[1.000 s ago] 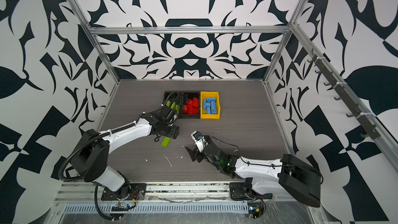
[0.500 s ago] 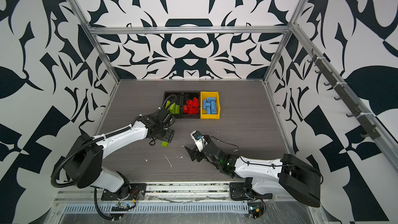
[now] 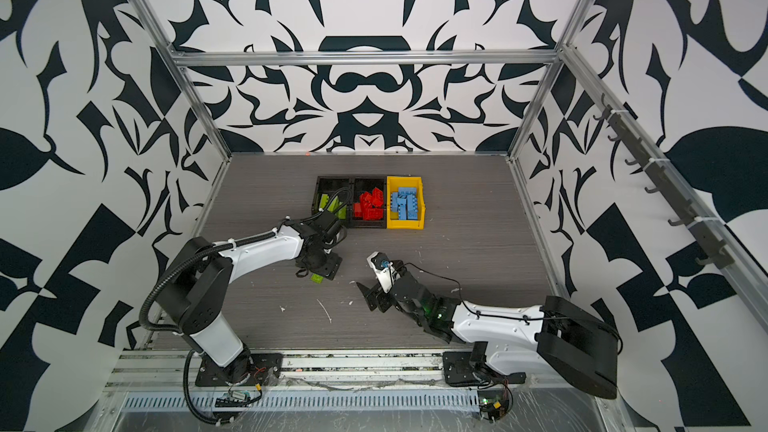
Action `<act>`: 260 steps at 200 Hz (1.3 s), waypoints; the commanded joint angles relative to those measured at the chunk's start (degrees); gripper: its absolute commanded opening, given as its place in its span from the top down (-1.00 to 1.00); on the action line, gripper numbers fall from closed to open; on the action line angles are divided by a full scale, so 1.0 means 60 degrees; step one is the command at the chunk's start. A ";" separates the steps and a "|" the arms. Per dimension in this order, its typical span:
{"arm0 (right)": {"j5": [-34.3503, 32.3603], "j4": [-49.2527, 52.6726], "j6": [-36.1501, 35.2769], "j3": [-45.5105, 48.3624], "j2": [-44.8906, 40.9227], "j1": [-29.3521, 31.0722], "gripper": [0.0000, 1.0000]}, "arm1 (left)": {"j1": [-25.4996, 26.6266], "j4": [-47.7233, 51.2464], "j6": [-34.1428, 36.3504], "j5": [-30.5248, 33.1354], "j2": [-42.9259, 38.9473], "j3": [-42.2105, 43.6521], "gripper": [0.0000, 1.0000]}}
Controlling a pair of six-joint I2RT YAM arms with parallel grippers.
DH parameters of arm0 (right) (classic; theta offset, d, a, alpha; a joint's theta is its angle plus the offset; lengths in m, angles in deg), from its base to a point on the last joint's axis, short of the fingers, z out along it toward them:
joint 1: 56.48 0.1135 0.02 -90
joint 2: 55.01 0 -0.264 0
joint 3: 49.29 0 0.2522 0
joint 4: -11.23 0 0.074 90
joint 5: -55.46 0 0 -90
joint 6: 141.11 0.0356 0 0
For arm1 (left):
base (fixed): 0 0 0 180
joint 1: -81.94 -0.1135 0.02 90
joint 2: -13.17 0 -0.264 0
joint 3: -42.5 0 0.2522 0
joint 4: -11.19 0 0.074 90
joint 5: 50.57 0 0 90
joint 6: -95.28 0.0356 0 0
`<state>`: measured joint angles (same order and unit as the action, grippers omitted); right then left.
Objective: Sort the legos into containers by color
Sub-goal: 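Close the left gripper on the green plate and lift it, then carry the green plate into the green-brick bin and open the left gripper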
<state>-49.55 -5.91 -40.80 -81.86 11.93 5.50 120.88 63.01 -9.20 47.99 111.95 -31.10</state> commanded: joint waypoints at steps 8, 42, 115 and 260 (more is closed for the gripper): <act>0.0026 -0.0168 -0.0093 -0.0341 -0.0053 0.0005 -0.81 | -0.0044 0.0701 0.0035 -0.0221 0.0199 -0.0187 -0.47; 0.0064 -0.0151 -0.0091 -0.0365 0.0009 0.0007 -0.81 | -0.0043 0.0818 -0.0081 -0.0254 -0.0069 -0.0002 -0.34; 0.0068 -0.0107 -0.0092 -0.0396 0.0043 -0.0003 -0.81 | -0.0367 0.0563 0.0038 -0.0395 0.0271 -0.0190 -0.01; 0.0127 -0.0077 -0.0091 -0.0409 0.0003 0.0000 -0.81 | -0.0551 0.0831 0.0211 0.0011 -0.0310 -0.1374 0.32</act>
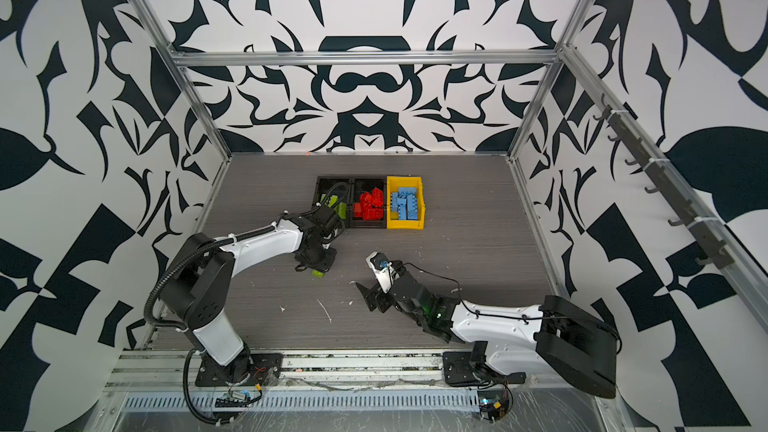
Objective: Sort the legos into containers by color
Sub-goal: 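Carry the green plate into the green-brick bin and open the left gripper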
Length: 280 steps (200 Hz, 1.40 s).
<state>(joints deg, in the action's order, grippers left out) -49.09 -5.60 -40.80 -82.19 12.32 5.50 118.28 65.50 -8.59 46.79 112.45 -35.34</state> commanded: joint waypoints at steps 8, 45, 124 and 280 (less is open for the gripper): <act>0.0021 -0.0128 -0.0091 -0.0356 -0.0060 0.0002 -0.81 | -0.0202 0.0435 0.0206 0.0210 -0.0397 -0.0932 0.32; 0.0149 -0.0146 -0.0070 -0.0414 0.0041 -0.0004 -0.81 | -0.0880 0.0469 0.0515 0.0201 -0.0005 -0.2667 0.32; 0.0135 -0.0175 -0.0051 -0.0458 0.0234 -0.0001 -0.81 | -0.1952 -0.0354 0.1003 -0.0351 0.2380 -0.6057 0.32; -0.0199 -0.0202 -0.0163 -0.0414 0.0135 -0.0002 -0.82 | -0.2213 -0.1170 0.1301 -0.0382 0.3440 -0.6532 -0.38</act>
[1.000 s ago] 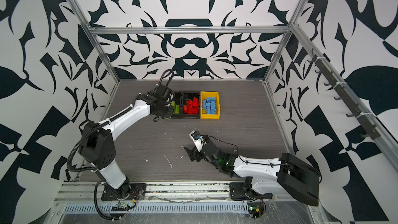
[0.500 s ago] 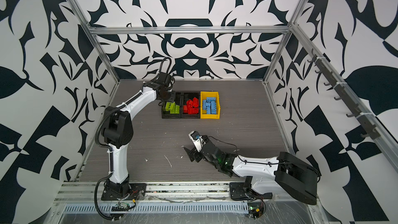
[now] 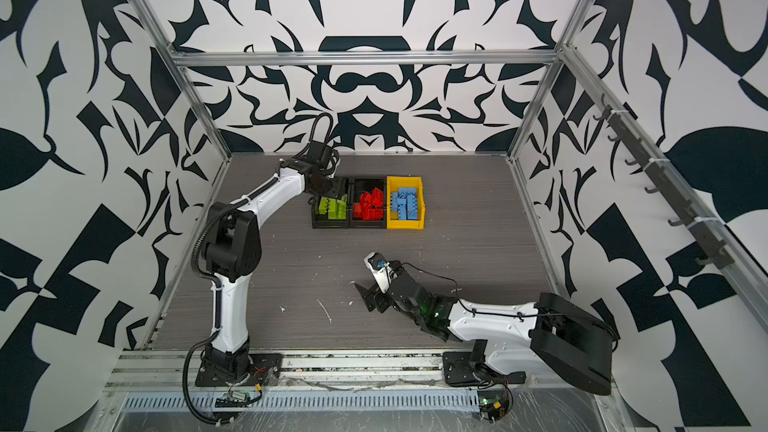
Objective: Sort the legos into containers by color
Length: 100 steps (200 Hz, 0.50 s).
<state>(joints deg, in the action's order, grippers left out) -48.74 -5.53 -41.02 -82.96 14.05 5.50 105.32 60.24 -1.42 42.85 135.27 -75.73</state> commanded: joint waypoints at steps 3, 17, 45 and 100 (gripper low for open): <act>-0.0309 -0.0206 -0.0145 -0.0287 -0.0164 -0.0002 -0.82 | -0.0045 -0.0363 0.0106 0.0286 -0.0479 0.0303 -0.39; -0.0685 -0.0097 -0.0211 -0.0272 -0.0306 -0.0002 -0.82 | -0.0044 -0.0766 0.0093 0.0387 -0.1124 0.0970 -0.41; -0.2255 0.0203 -0.0572 -0.0095 -0.1035 -0.0018 -0.85 | -0.0046 -0.2357 -0.0073 0.1325 -0.3173 0.3525 -0.66; -0.4517 0.0725 -0.1033 0.0136 -0.2852 -0.1796 -0.93 | -0.0044 -0.7140 0.0556 0.3793 -0.7305 0.9362 -1.00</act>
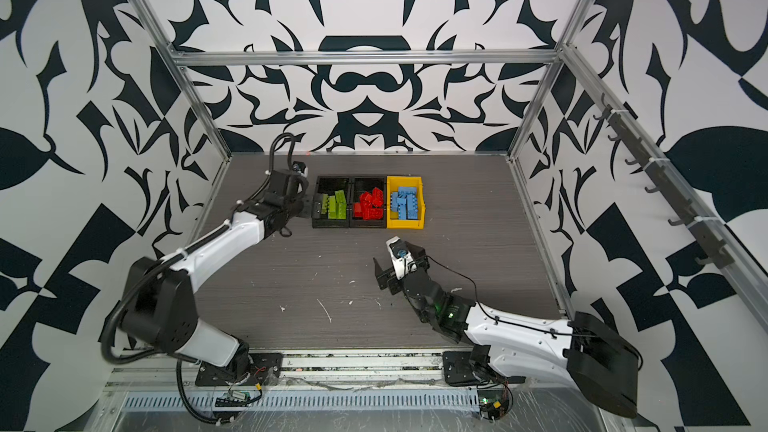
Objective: Sort the legos into containers by color
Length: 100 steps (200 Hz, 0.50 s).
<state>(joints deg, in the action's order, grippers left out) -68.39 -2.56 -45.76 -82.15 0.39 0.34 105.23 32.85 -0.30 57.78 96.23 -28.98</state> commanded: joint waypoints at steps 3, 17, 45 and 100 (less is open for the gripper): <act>-0.1273 0.0291 -0.0246 -0.0041 -0.0618 -0.1137 -0.93 | -0.0029 -0.2633 0.0366 0.1451 -0.0898 0.1726 -1.00; -0.1331 0.0375 -0.0373 -0.0168 -0.0542 -0.2252 -0.96 | -0.0062 -0.2717 0.0492 0.2002 -0.1294 0.2224 -1.00; -0.0580 0.0804 -0.0506 -0.0637 0.0244 -0.4662 -0.99 | -0.0087 -0.3358 0.0836 0.2028 -0.2120 0.3302 -1.00; 0.1153 -0.1141 -0.1303 -0.0307 0.2073 -0.6292 -0.99 | -0.0939 -0.7316 0.1921 0.1149 -0.2511 0.6086 -1.00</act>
<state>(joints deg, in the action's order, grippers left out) -65.96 -3.63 -51.21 -83.33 9.99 -35.16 102.96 4.20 6.91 68.77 81.09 1.36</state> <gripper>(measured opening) 0.994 0.999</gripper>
